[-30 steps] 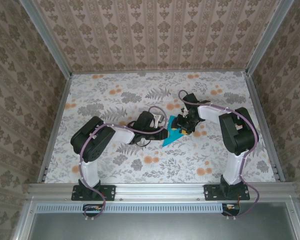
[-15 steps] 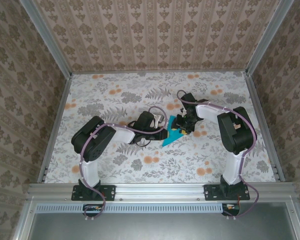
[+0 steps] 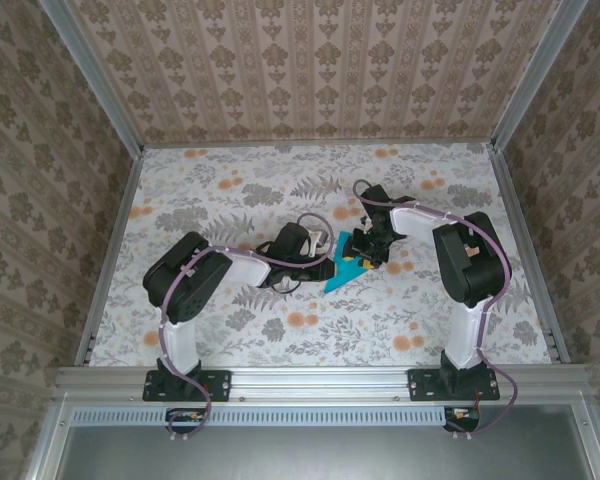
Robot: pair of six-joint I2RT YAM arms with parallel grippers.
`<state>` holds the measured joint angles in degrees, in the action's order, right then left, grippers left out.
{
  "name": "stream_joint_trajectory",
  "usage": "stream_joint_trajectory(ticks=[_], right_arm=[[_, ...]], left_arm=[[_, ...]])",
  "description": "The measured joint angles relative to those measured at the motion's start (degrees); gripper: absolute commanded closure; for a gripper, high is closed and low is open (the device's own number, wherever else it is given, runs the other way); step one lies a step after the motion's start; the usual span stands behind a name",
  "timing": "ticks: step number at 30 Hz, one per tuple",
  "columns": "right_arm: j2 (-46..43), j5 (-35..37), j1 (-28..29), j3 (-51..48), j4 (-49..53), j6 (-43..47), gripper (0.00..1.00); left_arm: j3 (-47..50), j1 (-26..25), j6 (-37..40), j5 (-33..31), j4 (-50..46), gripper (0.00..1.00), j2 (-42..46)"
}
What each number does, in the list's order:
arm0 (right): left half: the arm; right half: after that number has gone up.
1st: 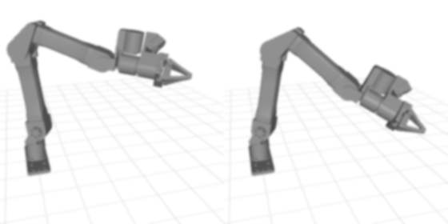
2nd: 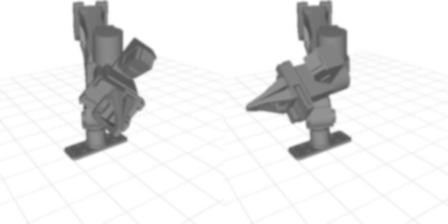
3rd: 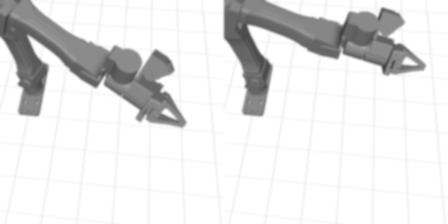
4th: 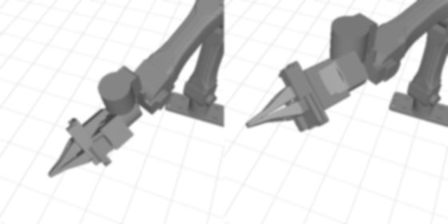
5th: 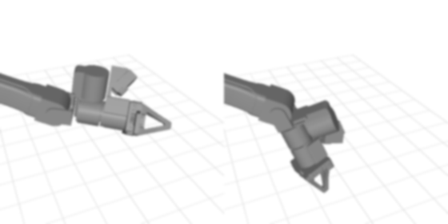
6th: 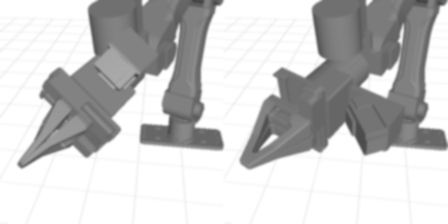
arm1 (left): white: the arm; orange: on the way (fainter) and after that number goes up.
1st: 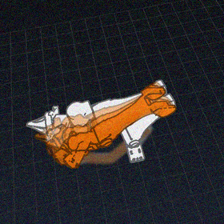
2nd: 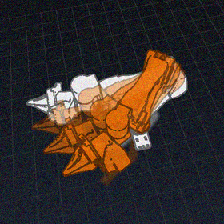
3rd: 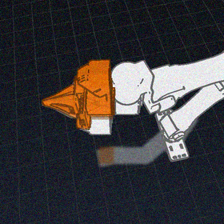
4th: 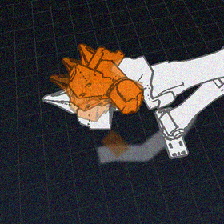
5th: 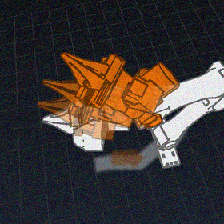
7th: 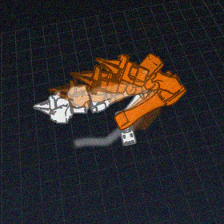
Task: Fold a paper plane with a square sheet of paper (pick it up from the middle)
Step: Fourth fold the wing at the center of the table.
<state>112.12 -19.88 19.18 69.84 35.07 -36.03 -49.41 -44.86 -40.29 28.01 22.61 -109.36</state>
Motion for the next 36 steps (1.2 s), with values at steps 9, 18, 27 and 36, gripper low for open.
stream_joint_trajectory(ticks=[9, 18, 27, 36], right_arm=[[0.24, 0.00, 0.00, 0.24, 0.31, 0.00, 0.51], [-0.26, -0.04, 0.00, 0.24, 0.31, 0.02, 0.51], [-3.56, -0.46, 0.15, -1.29, -0.96, 1.14, 0.50], [-15.10, -5.18, -2.69, -7.02, -6.27, 3.43, 0.60]], left_arm=[[-0.61, 0.26, 0.00, 0.07, -0.55, 0.96, -0.52], [-3.56, -0.24, 0.35, -1.44, -7.10, 1.00, -0.52], [-9.05, -1.95, 2.54, -6.08, -18.43, 1.00, -0.59], [-11.78, -2.75, 3.28, -8.37, -23.87, 1.00, -0.85]])
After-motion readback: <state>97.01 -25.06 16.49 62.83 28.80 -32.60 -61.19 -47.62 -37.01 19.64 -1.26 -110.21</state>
